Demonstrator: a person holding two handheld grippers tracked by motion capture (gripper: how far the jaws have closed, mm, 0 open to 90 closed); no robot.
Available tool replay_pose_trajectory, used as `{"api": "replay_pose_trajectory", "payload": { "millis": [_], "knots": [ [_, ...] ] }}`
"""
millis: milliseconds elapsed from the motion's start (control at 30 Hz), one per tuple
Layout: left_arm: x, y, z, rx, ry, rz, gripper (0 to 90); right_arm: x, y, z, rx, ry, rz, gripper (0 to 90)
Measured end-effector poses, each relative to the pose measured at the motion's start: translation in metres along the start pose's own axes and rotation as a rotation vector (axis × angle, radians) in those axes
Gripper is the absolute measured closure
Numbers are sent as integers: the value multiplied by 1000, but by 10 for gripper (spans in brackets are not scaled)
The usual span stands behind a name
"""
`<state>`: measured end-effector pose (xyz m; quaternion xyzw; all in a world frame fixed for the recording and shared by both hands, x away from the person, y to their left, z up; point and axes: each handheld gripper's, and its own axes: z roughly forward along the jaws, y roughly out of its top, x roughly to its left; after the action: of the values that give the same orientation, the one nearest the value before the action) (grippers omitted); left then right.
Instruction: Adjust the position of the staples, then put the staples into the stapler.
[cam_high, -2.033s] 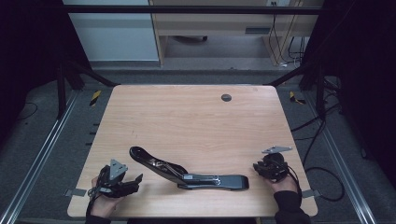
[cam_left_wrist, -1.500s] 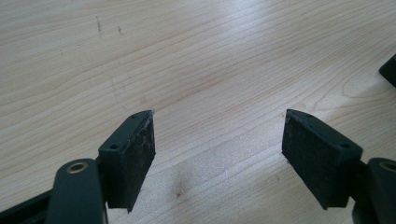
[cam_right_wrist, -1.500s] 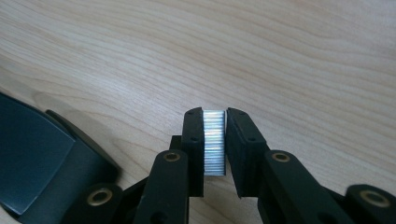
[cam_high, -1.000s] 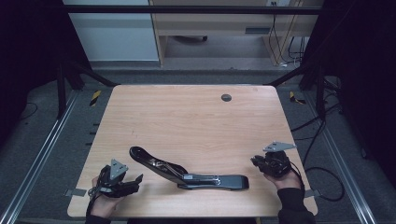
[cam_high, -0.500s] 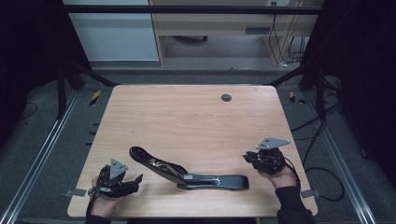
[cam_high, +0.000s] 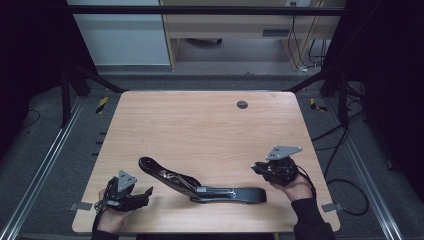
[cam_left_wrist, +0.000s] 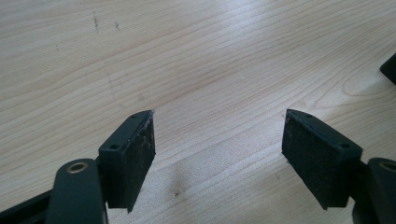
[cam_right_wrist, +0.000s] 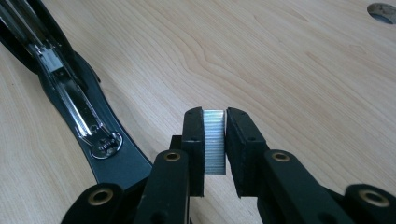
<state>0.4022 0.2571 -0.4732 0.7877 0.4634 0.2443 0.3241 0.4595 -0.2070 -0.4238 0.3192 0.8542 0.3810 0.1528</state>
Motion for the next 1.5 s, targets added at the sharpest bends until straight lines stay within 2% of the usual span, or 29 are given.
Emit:
{"api": "replay_pose_trajectory", "payload": {
  "millis": [333, 567, 967, 1267, 1500],
  "knots": [
    [2, -1, 2, 4, -5, -6, 251, 4, 15, -8, -29, 34, -46, 780],
    [2, -1, 1, 4, -4, -3, 250, 6, 26, -11, -19, 50, -75, 780],
    [1, -1, 1, 4, -3, -4, 250, 14, 42, -2, -5, 119, -125, 780],
    [1, -1, 1, 4, -4, -3, 250, 19, 49, -1, -13, 168, -150, 780],
    [1, -1, 2, 12, 1, -2, 250, 20, 53, 5, 3, 197, -180, 780]
  ]
}}
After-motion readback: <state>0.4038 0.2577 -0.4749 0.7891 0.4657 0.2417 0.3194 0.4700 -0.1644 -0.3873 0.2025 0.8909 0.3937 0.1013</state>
